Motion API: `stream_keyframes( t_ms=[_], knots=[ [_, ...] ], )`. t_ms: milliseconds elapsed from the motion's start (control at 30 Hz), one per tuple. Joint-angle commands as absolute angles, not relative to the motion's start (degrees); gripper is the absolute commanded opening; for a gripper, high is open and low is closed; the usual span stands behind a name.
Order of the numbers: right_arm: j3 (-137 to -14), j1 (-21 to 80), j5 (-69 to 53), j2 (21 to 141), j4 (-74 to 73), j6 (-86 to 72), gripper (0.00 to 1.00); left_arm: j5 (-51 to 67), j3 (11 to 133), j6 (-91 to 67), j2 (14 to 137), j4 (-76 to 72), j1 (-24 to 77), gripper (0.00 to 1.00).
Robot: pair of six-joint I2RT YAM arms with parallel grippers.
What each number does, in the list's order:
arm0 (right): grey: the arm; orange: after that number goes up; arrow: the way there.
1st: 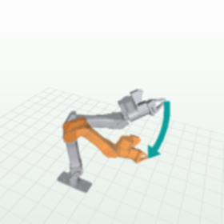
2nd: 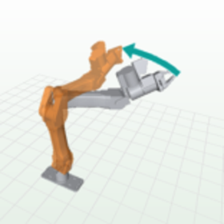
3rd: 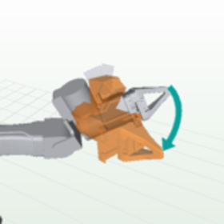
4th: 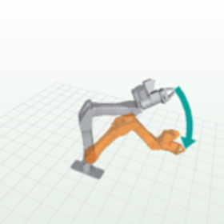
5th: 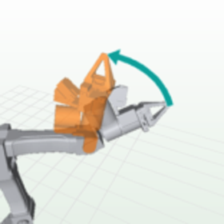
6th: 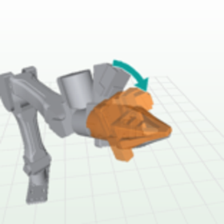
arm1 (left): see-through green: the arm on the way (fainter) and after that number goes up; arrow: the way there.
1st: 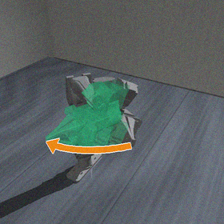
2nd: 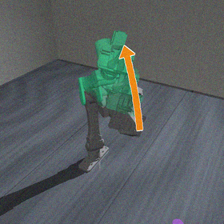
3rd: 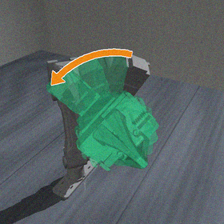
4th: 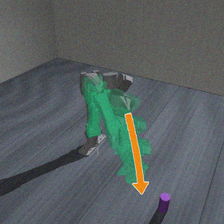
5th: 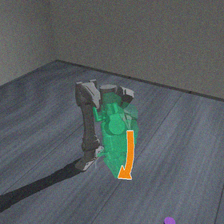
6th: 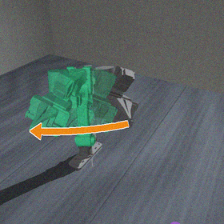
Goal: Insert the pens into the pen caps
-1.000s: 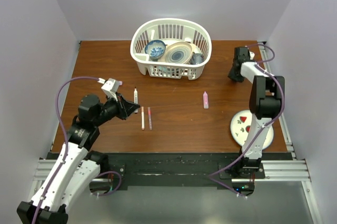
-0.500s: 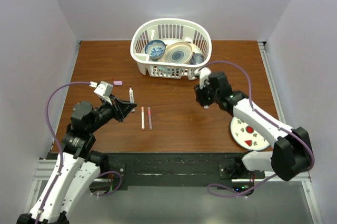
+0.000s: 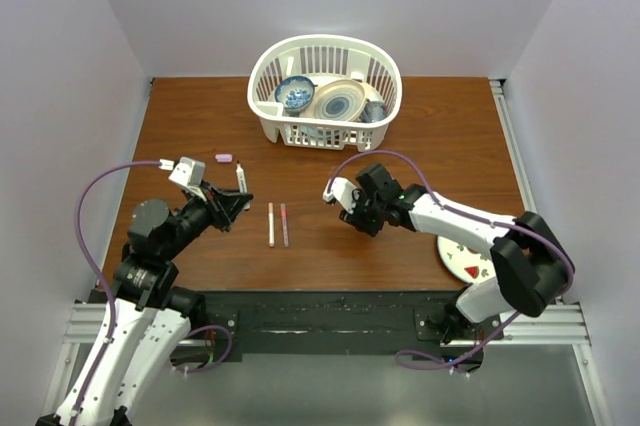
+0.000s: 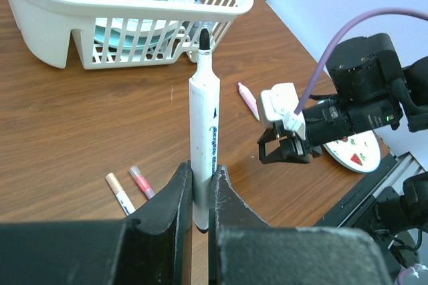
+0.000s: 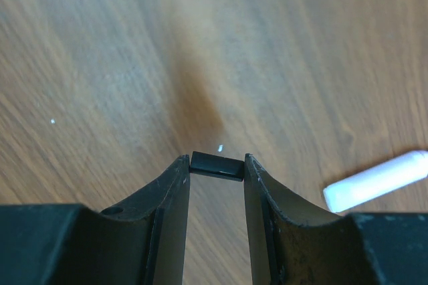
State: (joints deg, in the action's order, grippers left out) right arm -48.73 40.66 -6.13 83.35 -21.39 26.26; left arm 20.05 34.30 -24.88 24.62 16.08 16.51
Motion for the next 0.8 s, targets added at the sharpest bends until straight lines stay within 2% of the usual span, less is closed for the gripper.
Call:
stream_keyframes(
  t_ms=[0, 133, 400, 500, 533, 700, 767],
  knots=[
    [-48.9, 42.4, -4.7, 83.2, -21.7, 33.1, 0.24, 18.6, 35.7, -25.3, 24.6, 15.8, 16.4, 0.0],
    [-47.5, 43.2, -4.3, 84.7, -19.4, 34.4, 0.3, 18.9, 35.6, -25.3, 25.0, 15.6, 16.3, 0.0],
    [-48.6, 43.2, -2.3, 89.2, -18.1, 34.5, 0.31, 18.4, 35.5, -25.4, 25.0, 15.7, 16.4, 0.0],
    [-48.8, 43.3, -2.7, 88.9, -18.2, 34.1, 0.39, 18.0, 35.5, -25.4, 24.9, 15.7, 16.4, 0.0],
    [-48.9, 43.3, -2.5, 88.7, -18.4, 33.8, 0.45, 18.0, 35.5, -25.5, 24.9, 15.7, 16.4, 0.0],
    [-50.9, 43.3, -5.4, 84.6, -22.0, 26.3, 0.51, 18.0, 35.6, -25.4, 24.3, 15.8, 16.4, 0.0],
    [-51.0, 43.3, -4.4, 81.8, -20.5, 15.6, 0.53, 17.9, 35.5, -25.4, 24.3, 15.7, 16.4, 0.0]
  ],
)
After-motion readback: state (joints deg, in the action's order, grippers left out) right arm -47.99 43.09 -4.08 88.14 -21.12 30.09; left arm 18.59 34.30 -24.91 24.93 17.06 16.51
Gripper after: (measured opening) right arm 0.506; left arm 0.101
